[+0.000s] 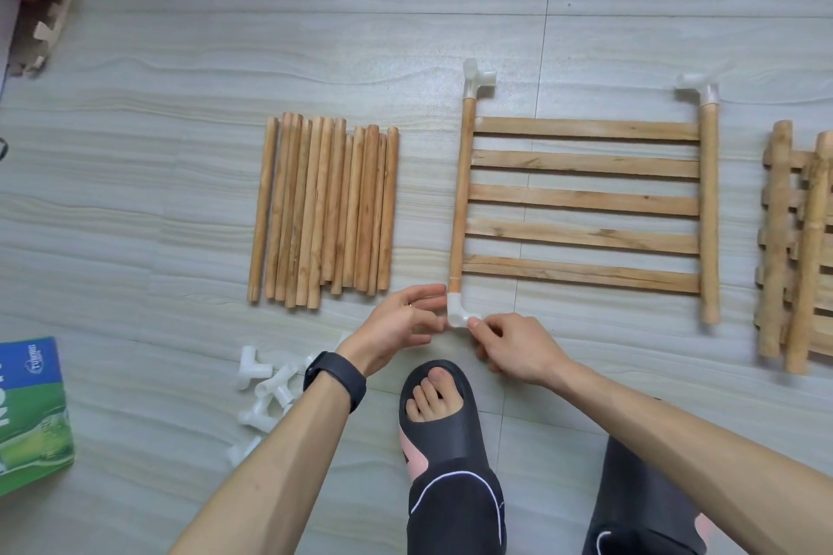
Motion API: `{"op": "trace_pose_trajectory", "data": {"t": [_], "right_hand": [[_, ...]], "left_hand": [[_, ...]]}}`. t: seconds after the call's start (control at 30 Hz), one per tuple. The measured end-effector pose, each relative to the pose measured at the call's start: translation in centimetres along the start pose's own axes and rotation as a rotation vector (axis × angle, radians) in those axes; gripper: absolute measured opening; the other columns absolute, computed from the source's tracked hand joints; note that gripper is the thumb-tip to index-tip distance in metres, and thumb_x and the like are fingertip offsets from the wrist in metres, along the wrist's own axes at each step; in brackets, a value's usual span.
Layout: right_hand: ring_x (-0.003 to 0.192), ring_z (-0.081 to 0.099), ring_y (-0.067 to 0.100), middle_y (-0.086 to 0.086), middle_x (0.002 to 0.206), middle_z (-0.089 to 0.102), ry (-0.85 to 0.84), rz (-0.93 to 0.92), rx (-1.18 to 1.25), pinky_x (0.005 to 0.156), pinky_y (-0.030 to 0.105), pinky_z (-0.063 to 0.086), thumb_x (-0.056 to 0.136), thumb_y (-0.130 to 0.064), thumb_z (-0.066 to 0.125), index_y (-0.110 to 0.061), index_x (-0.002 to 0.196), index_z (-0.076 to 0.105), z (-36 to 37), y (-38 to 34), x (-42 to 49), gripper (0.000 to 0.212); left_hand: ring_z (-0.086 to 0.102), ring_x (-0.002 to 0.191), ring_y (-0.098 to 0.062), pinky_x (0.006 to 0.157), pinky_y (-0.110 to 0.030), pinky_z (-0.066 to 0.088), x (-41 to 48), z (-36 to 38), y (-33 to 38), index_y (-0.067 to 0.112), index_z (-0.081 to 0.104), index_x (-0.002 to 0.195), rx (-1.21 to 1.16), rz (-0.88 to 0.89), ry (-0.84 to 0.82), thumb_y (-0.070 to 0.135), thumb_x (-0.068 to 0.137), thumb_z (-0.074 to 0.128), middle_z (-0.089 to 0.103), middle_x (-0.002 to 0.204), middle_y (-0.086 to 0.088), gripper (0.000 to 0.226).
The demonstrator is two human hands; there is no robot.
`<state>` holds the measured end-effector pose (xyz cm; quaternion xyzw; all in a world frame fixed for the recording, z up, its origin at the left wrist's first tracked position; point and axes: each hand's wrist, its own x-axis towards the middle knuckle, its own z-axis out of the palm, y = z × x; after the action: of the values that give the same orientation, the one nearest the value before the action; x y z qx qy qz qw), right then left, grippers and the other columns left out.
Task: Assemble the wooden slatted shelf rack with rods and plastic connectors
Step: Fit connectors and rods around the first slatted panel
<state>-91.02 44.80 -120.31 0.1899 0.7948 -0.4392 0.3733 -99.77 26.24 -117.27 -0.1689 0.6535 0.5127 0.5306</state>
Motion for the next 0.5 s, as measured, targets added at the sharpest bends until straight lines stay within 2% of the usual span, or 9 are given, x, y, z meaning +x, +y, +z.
{"op": "trace_pose_trajectory", "data": {"t": [0.07,0.13,0.2,0.3,0.37,0.43,0.5], "right_hand": [[0.068,0.069,0.016,-0.002,0.071,0.075,-0.001,-0.021,-0.001,0.081,0.036,0.056,0.103,-0.055,0.040,-0.016,0.077,0.068,-0.3,-0.2,0.4,0.054],[0.071,0.068,0.018,-0.002,0.073,0.074,0.000,-0.037,-0.062,0.080,0.038,0.055,0.102,-0.058,0.039,-0.017,0.077,0.069,-0.4,-0.3,0.7,0.056],[0.072,0.067,0.020,0.000,0.074,0.073,0.020,-0.042,-0.100,0.079,0.041,0.055,0.101,-0.060,0.038,-0.016,0.077,0.068,-0.4,-0.4,0.9,0.059],[0.074,0.066,0.022,0.000,0.073,0.072,0.027,-0.041,-0.133,0.078,0.041,0.055,0.100,-0.062,0.040,-0.019,0.076,0.066,-0.5,-0.6,1.1,0.056],[0.081,0.064,0.022,-0.006,0.079,0.069,0.060,-0.065,-0.238,0.074,0.038,0.054,0.097,-0.064,0.042,-0.026,0.079,0.063,-0.9,-0.7,1.2,0.047],[0.087,0.060,0.021,-0.008,0.092,0.063,0.253,-0.191,-0.367,0.068,0.034,0.048,0.094,-0.064,0.049,-0.031,0.091,0.062,-1.5,-0.4,1.1,0.035],[0.100,0.055,0.025,0.001,0.110,0.059,0.492,-0.344,-0.499,0.073,0.037,0.050,0.089,-0.051,0.064,-0.021,0.112,0.062,-2.5,0.1,1.2,0.038]], "left_hand": [[0.071,0.105,-0.011,0.098,-0.036,0.052,-0.1,-0.1,0.1,0.024,0.059,0.135,0.062,0.045,0.001,-0.009,0.080,0.064,0.068,0.128,0.010,0.065],[0.071,0.101,-0.007,0.087,-0.024,0.054,0.1,0.2,0.0,0.022,0.057,0.138,0.184,0.110,0.035,-0.011,0.077,0.068,0.066,0.130,0.009,0.070],[0.067,0.101,-0.005,0.082,-0.017,0.052,0.4,0.6,-0.1,0.023,0.057,0.140,0.394,0.205,0.125,0.000,0.077,0.076,0.064,0.131,0.010,0.069],[0.062,0.103,-0.007,0.092,-0.026,0.050,1.0,1.0,-0.5,0.026,0.056,0.139,0.730,0.353,0.290,0.027,0.082,0.080,0.061,0.128,0.010,0.062],[0.060,0.107,-0.010,0.091,-0.034,0.051,1.2,1.2,-0.7,0.028,0.052,0.141,0.871,0.414,0.354,0.037,0.087,0.075,0.059,0.130,0.010,0.060],[0.057,0.115,-0.013,0.088,-0.035,0.052,1.4,1.2,-1.0,0.030,0.044,0.147,1.002,0.490,0.405,0.042,0.091,0.070,0.056,0.134,0.009,0.063],[0.054,0.121,-0.017,0.089,-0.034,0.051,1.8,0.9,-0.9,0.028,0.034,0.154,1.128,0.590,0.437,0.042,0.090,0.072,0.050,0.142,0.005,0.076]]}}
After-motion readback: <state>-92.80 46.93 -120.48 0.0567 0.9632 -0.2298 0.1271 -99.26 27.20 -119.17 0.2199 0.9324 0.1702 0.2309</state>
